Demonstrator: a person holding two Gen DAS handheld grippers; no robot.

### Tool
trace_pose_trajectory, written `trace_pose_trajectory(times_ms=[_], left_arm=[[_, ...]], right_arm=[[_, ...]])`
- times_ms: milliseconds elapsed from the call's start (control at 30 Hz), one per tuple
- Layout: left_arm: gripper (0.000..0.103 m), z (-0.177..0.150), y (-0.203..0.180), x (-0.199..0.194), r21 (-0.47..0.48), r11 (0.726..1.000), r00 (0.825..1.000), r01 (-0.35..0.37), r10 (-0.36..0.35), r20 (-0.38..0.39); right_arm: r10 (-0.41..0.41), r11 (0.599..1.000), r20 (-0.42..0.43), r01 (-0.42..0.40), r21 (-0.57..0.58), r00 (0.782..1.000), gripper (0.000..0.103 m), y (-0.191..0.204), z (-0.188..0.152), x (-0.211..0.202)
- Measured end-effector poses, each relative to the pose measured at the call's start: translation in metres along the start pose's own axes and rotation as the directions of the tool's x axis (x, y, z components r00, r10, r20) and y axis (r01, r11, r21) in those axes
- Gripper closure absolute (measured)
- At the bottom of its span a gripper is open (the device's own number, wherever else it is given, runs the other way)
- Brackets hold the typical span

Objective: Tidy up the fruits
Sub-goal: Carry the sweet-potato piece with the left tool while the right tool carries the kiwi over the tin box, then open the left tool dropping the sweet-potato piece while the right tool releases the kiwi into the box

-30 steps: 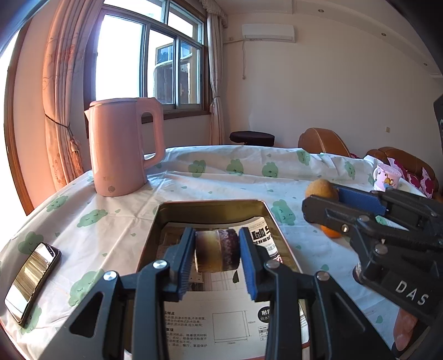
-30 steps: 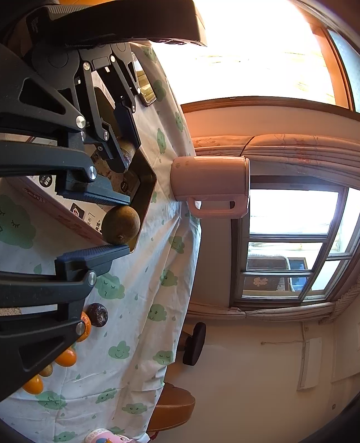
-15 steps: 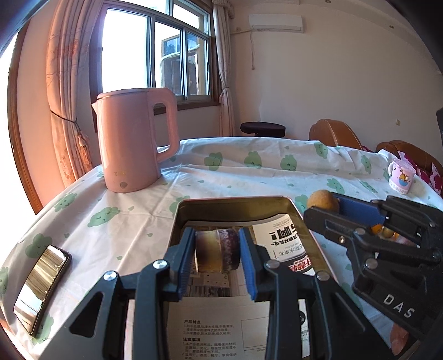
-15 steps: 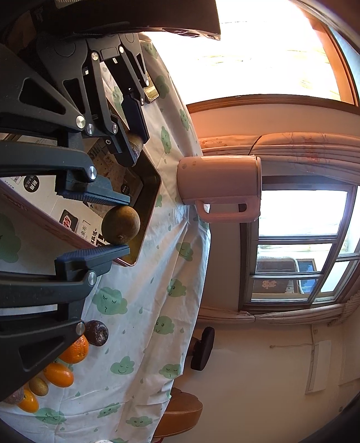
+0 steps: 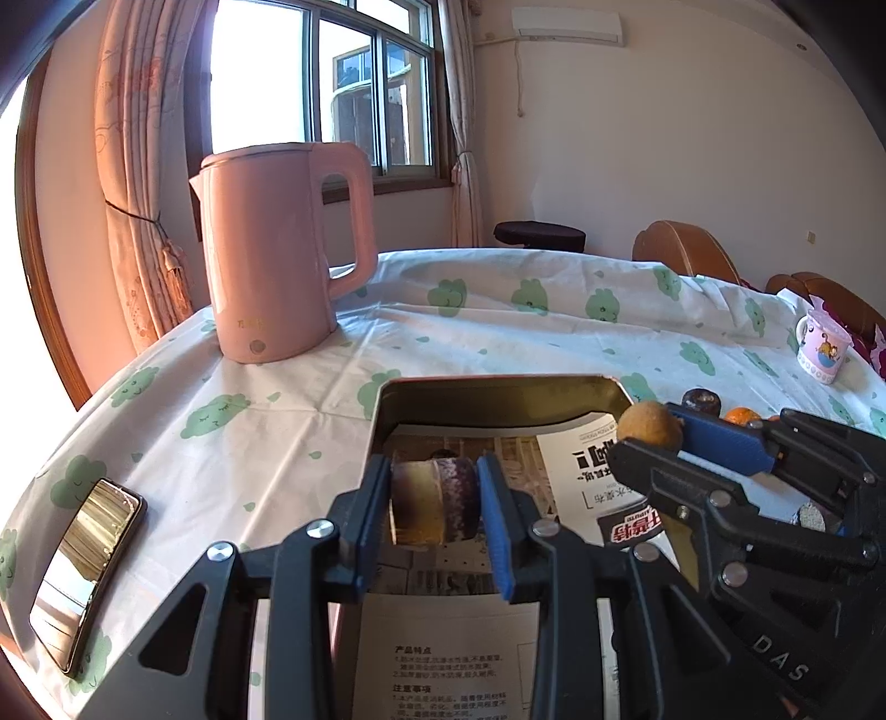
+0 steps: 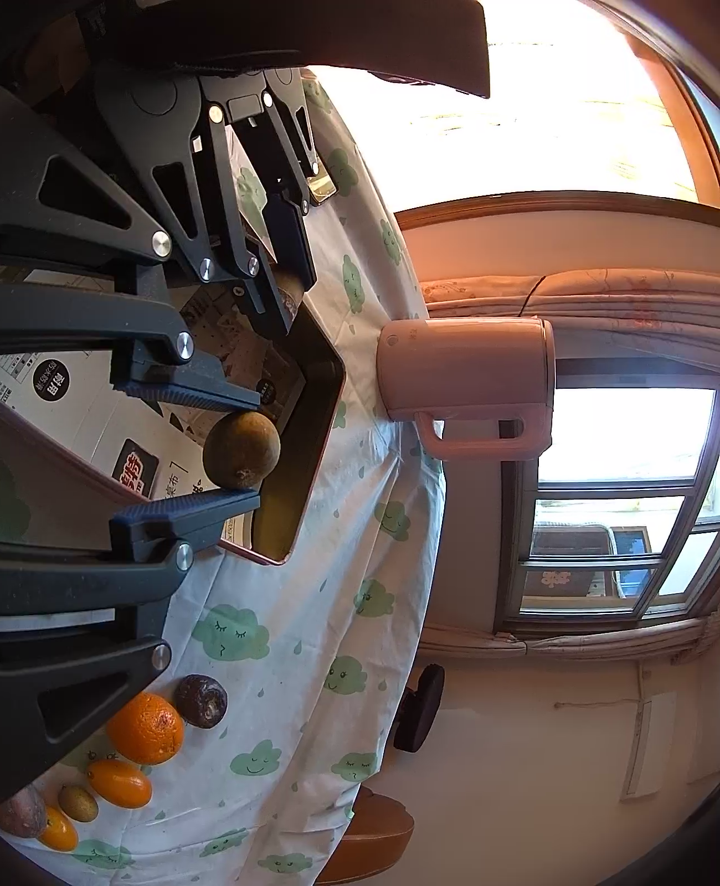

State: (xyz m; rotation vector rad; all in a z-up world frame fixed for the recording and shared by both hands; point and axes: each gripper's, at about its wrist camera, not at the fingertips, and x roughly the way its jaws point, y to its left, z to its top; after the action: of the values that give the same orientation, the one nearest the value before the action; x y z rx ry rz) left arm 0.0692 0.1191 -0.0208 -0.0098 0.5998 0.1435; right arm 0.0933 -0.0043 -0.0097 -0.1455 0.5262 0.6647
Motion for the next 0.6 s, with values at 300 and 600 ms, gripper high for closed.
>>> trace_pose_trajectory(times_ms=[300,600], left_arm=[[0.069,0.000,0.004,0.009,-0.018,1.000,0.999,-0.013,0.012,-0.038],[0.069,0.000,0.006,0.013,-0.031,0.999,0.998,-0.020,0.018,-0.065]], right_arm=[[0.005,1.000,-0.030,-0.005,-0.020,1.000,0.072,0.005,0.001,0.008],[0.009,1.000,-0.070,-0.010,-0.025,0.997,0.072,0.007,0.000,0.016]])
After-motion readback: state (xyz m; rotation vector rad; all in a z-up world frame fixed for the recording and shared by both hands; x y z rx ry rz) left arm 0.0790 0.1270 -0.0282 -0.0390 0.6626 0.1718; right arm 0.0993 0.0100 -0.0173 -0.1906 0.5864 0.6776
